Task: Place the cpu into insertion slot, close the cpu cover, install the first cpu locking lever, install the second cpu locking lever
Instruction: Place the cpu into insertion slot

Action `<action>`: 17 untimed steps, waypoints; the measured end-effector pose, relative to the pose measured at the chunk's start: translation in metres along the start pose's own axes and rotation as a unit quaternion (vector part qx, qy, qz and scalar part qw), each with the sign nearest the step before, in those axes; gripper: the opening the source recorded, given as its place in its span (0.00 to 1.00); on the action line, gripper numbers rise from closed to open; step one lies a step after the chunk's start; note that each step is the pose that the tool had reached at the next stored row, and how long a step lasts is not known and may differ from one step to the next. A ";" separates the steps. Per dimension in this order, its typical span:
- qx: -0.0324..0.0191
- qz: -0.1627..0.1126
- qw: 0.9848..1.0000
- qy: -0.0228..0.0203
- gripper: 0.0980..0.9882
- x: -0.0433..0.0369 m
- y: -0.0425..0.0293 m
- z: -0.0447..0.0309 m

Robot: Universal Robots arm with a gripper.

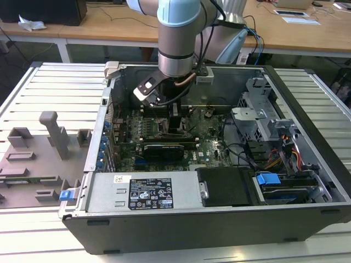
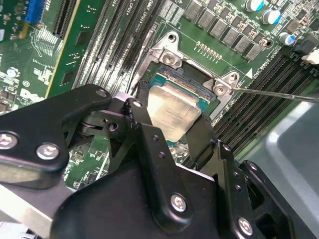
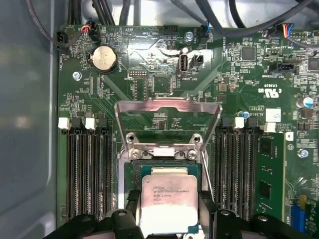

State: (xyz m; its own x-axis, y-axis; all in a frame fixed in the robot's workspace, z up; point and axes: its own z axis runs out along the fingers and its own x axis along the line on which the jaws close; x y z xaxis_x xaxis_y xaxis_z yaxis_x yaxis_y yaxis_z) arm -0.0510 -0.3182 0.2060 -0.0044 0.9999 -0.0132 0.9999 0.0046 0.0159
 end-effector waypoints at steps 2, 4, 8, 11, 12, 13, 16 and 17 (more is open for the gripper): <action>0.000 0.000 1.000 0.000 0.50 0.0011 0.0001 0.0011; 0.000 0.000 1.000 0.000 0.50 0.0025 0.0001 0.0036; 0.000 0.001 1.000 0.000 0.50 0.0026 -0.0003 0.0060; 0.000 0.001 1.000 0.000 0.50 0.0029 -0.0003 0.0078; 0.000 0.001 1.000 0.000 0.50 0.0030 -0.0004 0.0086; 0.000 0.001 1.000 0.000 0.50 0.0031 -0.0005 0.0091; 0.000 0.001 1.000 0.000 0.50 0.0033 -0.0009 0.0102; 0.000 0.001 1.000 0.000 0.50 0.0033 -0.0008 0.0103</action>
State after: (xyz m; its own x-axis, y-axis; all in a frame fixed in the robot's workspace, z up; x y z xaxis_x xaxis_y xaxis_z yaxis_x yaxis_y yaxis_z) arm -0.0517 -0.3150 0.1956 -0.0015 0.9999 -0.0127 0.9999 0.0017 0.0157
